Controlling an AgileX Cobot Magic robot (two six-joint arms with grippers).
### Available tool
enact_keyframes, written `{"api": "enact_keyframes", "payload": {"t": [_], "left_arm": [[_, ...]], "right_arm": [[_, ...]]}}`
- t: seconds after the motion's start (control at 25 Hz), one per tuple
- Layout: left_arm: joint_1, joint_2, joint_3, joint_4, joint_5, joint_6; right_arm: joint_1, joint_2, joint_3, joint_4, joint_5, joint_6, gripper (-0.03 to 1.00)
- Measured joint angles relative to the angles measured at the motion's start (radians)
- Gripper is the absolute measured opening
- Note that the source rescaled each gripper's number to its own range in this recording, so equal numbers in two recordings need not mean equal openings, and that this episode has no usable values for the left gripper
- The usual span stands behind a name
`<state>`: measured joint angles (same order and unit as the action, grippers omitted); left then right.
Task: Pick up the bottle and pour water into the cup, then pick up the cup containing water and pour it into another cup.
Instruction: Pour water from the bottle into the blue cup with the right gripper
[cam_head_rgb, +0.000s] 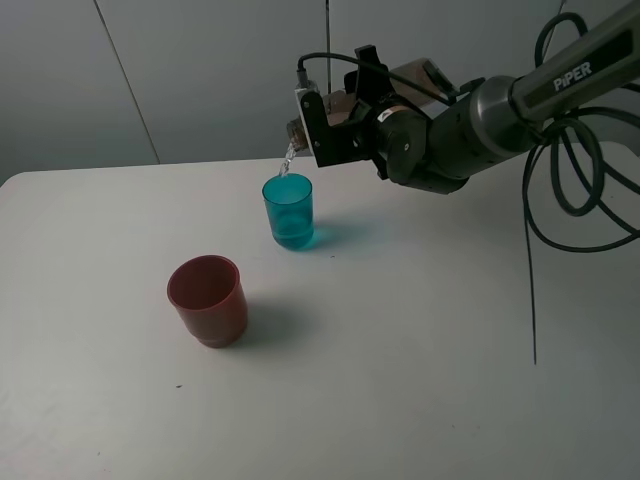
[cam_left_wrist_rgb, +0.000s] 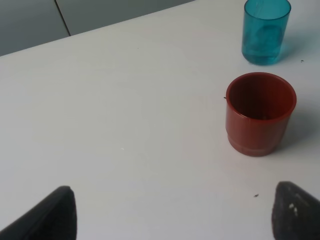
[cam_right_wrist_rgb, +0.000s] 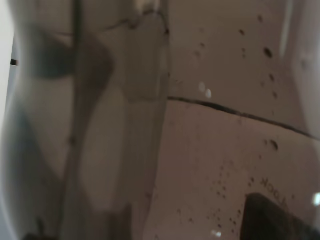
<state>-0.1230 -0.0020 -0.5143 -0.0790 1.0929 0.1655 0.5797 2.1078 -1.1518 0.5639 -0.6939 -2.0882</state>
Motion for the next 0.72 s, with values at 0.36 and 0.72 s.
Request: {"api": "enact_keyframes", "payload": {"t": [0.36,0.72], "left_arm": [[0.0,0.0,0.0,0.0,0.0,0.0],[0.0,0.0,0.0,0.0,0.0,0.0]], "right_arm": [[0.0,0.0,0.0,-0.043,-0.004,-0.002,0.01],[-0.016,0.0,0.0,-0.105,0.005,-0.002,0.01]]}}
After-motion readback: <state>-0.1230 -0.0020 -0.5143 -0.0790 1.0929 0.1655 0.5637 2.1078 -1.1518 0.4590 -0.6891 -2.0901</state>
